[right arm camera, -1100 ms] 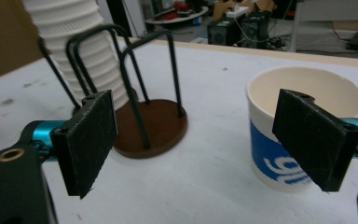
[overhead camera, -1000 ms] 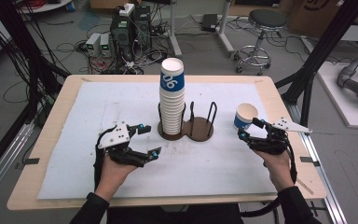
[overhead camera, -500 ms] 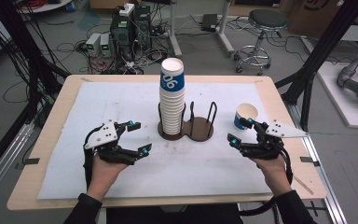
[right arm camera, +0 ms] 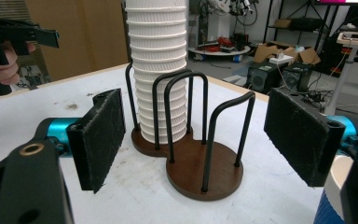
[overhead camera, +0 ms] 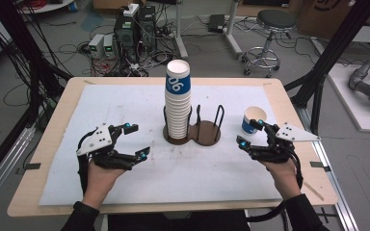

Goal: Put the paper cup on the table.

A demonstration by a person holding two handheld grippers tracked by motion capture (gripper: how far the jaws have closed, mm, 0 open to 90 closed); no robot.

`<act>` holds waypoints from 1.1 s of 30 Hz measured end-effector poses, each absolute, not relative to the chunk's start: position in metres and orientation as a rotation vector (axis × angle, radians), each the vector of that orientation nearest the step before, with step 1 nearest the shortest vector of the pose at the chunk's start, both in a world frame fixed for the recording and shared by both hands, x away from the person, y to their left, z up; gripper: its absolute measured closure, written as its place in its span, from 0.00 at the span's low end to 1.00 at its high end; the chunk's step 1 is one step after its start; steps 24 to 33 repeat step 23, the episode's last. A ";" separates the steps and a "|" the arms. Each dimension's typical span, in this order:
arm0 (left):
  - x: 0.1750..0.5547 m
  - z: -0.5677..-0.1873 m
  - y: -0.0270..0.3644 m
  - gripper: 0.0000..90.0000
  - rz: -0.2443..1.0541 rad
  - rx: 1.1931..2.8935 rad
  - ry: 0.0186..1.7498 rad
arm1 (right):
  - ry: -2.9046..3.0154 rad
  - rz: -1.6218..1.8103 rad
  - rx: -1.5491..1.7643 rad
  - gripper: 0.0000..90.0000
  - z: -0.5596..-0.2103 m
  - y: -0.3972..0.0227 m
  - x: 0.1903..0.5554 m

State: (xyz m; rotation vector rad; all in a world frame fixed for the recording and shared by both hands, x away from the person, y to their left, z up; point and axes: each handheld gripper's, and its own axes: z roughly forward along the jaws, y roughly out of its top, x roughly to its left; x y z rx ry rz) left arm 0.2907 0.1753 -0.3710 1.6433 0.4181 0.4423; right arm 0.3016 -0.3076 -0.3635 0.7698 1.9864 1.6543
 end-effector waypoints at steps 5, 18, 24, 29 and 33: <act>0.292 -0.371 0.177 0.18 0.440 1.641 0.421 | 1.997 1.647 0.797 0.22 -0.366 -0.310 0.303; 0.293 -0.372 0.177 0.18 0.437 1.643 0.429 | 2.031 1.644 0.777 0.22 -0.366 -0.308 0.304; 0.297 -0.373 0.177 0.18 0.429 1.642 0.449 | 2.032 1.648 0.795 0.21 -0.370 -0.311 0.307; 0.297 -0.373 0.177 0.18 0.429 1.642 0.449 | 2.032 1.648 0.795 0.21 -0.370 -0.311 0.307; 0.297 -0.373 0.177 0.18 0.429 1.642 0.449 | 2.032 1.648 0.795 0.21 -0.370 -0.311 0.307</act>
